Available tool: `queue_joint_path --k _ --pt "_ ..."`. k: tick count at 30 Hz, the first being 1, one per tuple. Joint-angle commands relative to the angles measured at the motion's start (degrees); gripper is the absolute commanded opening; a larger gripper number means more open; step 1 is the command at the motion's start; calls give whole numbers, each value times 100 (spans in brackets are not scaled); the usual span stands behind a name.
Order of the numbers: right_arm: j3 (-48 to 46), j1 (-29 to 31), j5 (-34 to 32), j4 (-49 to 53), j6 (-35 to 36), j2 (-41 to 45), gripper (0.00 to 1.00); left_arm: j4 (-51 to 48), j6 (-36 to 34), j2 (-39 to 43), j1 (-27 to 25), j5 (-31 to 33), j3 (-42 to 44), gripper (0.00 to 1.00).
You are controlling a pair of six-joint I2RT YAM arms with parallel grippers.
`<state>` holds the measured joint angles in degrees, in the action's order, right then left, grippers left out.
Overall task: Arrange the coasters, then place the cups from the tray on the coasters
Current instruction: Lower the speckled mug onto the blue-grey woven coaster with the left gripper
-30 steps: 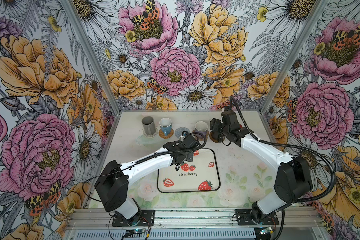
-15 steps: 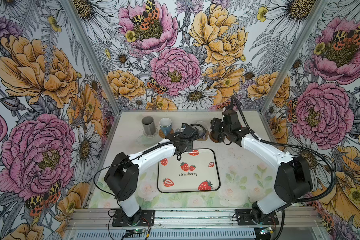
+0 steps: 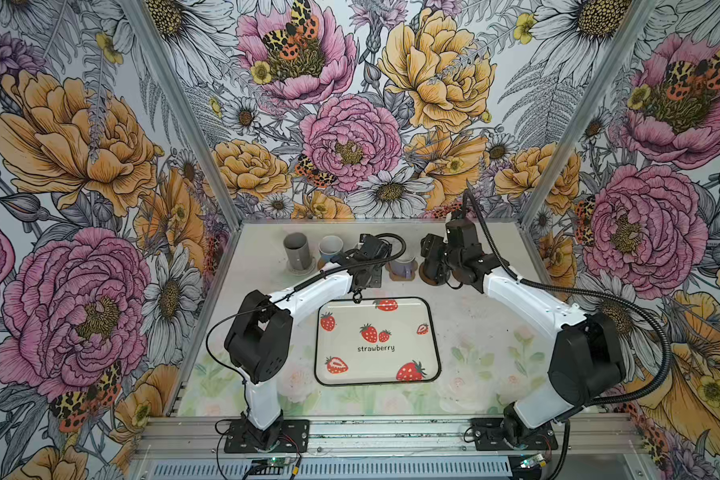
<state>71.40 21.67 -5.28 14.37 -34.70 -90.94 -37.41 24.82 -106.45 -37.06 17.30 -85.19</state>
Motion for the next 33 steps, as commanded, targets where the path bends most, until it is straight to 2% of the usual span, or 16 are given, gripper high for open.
queue_joint_path --k 1,16,33 --pt "-20 -40 53 -114 9 -31 74 594 -152 -145 175 -181 -402 0" --pt "-47 -101 97 -127 10 -47 74 577 -424 -722 481 -201 -946 0" --pt "-20 -119 168 -125 -11 -127 74 445 -656 -1171 507 -61 -1235 0"
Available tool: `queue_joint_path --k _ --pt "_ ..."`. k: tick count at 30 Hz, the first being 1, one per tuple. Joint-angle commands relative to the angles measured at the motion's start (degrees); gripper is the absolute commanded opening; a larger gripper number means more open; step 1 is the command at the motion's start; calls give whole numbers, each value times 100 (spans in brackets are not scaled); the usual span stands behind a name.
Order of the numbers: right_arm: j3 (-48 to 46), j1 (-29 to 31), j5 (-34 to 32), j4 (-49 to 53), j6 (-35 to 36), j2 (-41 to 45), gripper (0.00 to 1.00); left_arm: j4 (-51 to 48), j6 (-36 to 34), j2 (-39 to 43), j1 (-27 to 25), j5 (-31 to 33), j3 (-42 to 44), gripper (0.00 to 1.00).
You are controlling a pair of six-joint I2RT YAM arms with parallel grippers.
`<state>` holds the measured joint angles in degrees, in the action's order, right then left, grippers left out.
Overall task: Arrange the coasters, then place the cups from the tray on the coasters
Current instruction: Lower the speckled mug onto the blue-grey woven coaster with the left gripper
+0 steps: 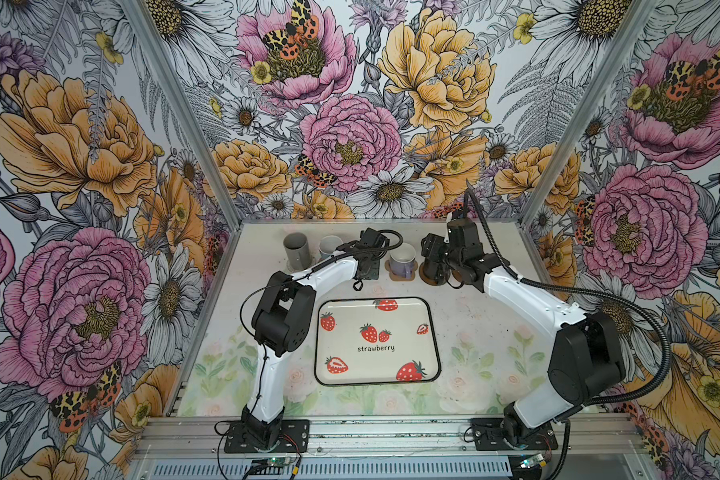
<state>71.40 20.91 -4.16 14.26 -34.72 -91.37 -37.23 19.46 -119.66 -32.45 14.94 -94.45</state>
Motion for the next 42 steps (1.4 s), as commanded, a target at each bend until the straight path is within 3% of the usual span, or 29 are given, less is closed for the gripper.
queue_joint_path --k 1,42 --pt "-20 -43 63 -114 -6 -81 74 427 -133 143 38 184 -304 0" --pt "-3 -63 120 -117 -6 -92 74 129 -123 -100 21 317 -527 0"
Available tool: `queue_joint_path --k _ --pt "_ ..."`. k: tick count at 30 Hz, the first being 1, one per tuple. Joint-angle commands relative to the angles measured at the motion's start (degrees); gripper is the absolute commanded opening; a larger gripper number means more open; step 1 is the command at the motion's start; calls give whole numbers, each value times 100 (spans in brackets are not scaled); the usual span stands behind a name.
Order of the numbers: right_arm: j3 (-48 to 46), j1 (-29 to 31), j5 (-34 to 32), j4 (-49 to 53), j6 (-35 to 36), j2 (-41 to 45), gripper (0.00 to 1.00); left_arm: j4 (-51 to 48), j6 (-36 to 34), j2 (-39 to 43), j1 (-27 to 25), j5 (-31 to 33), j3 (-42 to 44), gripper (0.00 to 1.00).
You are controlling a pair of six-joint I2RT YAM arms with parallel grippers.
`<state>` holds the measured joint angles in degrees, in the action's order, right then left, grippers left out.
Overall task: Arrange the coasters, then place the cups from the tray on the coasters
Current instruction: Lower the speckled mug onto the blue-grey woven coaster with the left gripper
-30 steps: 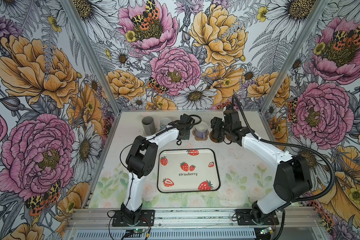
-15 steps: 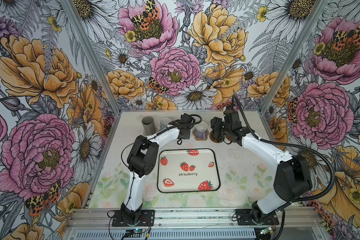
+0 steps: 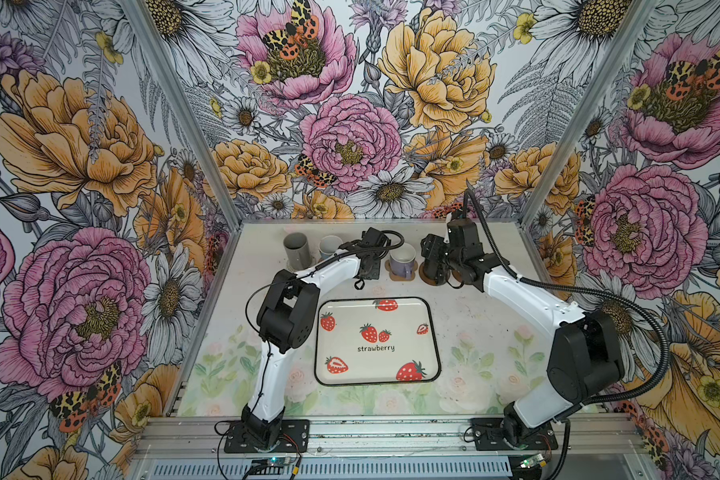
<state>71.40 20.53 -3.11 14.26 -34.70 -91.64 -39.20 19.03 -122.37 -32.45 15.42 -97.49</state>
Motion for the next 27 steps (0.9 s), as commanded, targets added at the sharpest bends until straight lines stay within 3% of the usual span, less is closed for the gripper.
queue_joint_path --k 1,27 --pt "-8 -28 19 -117 -11 -72 74 326 -80 193 19 277 -223 0" --pt "-20 -31 58 -117 -19 -69 74 255 -13 429 -17 330 -35 0"
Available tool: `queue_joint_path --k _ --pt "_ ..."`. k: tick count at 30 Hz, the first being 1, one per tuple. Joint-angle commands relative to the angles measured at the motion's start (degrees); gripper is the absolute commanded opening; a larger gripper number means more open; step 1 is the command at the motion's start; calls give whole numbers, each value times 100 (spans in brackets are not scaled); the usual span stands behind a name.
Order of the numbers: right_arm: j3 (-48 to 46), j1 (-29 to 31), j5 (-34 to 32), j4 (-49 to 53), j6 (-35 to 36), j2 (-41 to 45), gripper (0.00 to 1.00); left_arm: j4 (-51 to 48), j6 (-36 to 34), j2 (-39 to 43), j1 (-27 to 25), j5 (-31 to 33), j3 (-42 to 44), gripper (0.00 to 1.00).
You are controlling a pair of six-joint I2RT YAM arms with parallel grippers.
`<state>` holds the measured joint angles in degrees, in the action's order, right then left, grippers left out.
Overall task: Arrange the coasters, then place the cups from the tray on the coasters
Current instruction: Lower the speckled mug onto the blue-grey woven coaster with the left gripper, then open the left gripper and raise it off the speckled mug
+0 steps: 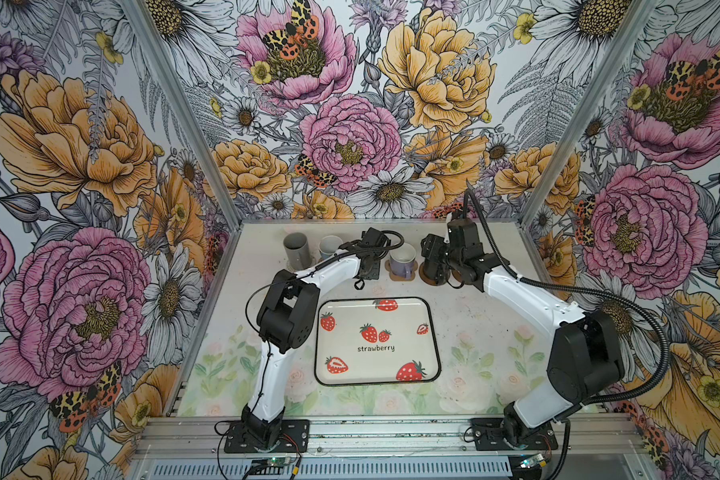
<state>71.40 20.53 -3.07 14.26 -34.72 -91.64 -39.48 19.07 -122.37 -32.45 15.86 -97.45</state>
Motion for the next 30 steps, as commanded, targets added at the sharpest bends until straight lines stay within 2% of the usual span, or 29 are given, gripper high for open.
queue_joint_path --k 1,7,14,20,30 --pt "-20 -33 68 -117 -15 -73 74 268 -15 414 -6 286 -38 0" --pt "-20 -39 68 -117 -17 -65 74 175 10 337 -7 278 -118 0" --pt "-20 -41 63 -112 -17 -66 74 139 20 327 -8 251 -139 20" --pt "-35 -40 61 -117 -17 -39 74 126 20 347 -7 147 -134 43" --pt "-33 -36 67 -116 -17 -39 75 135 67 618 -19 153 -10 54"
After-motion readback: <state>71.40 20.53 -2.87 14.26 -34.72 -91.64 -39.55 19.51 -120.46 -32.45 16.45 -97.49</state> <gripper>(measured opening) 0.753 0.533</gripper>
